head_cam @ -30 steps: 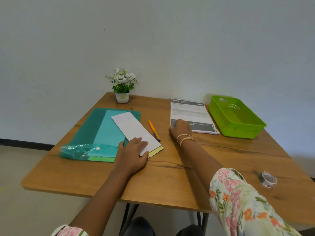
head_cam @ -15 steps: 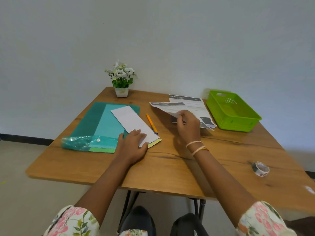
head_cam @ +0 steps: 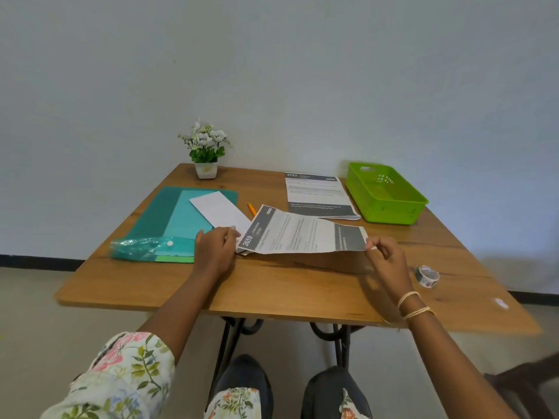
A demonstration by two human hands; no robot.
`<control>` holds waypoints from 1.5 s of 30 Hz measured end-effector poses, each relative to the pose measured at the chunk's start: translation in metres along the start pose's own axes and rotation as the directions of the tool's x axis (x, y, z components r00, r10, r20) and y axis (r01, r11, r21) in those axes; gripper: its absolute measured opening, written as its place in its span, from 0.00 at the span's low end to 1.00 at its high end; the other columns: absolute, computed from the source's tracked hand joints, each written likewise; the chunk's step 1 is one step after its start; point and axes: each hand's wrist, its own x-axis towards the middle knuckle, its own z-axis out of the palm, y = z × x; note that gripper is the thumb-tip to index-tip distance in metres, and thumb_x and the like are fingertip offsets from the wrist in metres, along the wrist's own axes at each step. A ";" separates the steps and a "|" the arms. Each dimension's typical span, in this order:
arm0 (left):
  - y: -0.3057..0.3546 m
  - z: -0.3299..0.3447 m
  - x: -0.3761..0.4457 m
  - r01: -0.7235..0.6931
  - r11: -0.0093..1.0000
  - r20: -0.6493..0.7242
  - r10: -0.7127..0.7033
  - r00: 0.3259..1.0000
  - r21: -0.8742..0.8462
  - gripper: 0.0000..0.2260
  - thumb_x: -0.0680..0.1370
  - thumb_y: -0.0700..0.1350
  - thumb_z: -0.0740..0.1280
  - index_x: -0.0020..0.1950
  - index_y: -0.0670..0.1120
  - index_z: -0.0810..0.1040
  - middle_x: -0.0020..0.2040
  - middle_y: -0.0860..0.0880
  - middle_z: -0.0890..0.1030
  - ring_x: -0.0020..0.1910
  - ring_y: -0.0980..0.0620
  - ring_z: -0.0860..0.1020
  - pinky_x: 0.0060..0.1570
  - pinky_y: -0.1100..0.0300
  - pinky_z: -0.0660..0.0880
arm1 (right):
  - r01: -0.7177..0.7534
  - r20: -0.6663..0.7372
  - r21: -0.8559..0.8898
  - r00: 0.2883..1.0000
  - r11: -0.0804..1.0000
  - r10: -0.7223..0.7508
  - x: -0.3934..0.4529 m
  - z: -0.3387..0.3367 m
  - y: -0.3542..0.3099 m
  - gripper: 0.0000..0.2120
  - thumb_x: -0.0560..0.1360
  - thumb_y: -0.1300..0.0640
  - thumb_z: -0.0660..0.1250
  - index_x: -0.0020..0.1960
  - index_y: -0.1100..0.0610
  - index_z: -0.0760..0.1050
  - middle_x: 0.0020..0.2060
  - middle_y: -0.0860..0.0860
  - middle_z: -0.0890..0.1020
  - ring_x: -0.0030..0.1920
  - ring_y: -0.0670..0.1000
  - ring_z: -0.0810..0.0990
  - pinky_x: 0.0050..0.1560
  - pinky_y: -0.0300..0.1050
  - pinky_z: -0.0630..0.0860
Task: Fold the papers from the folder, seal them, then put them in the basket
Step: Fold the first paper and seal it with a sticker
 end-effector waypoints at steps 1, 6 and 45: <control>0.003 0.001 -0.001 0.012 1.000 -0.006 -0.012 1.000 0.004 0.16 0.82 0.48 0.57 0.49 0.45 0.84 0.51 0.46 0.84 0.48 0.50 0.79 0.70 0.45 0.58 | -0.046 0.018 -0.044 0.999 0.998 0.047 0.000 -0.006 0.004 0.10 0.73 0.64 0.64 0.39 0.49 0.76 0.46 0.56 0.79 0.52 0.55 0.78 0.54 0.51 0.73; 0.022 0.008 -0.012 0.012 0.992 0.061 -0.020 0.998 0.125 0.12 0.79 0.52 0.64 0.56 0.48 0.81 0.47 0.49 0.84 0.48 0.51 0.79 0.72 0.43 0.51 | -0.196 0.159 -0.324 0.953 0.926 0.257 0.000 -0.016 -0.003 0.08 0.76 0.64 0.63 0.42 0.57 0.79 0.41 0.49 0.81 0.43 0.48 0.77 0.37 0.36 0.67; 0.071 0.043 -0.057 -0.278 0.951 0.361 0.310 0.879 -0.139 0.28 0.78 0.58 0.63 0.76 0.59 0.57 0.67 0.55 0.76 0.62 0.54 0.76 0.54 0.59 0.75 | 0.193 0.360 -0.726 0.924 0.660 0.126 -0.010 0.060 0.008 0.22 0.81 0.45 0.50 0.73 0.47 0.63 0.74 0.51 0.64 0.75 0.53 0.60 0.74 0.56 0.55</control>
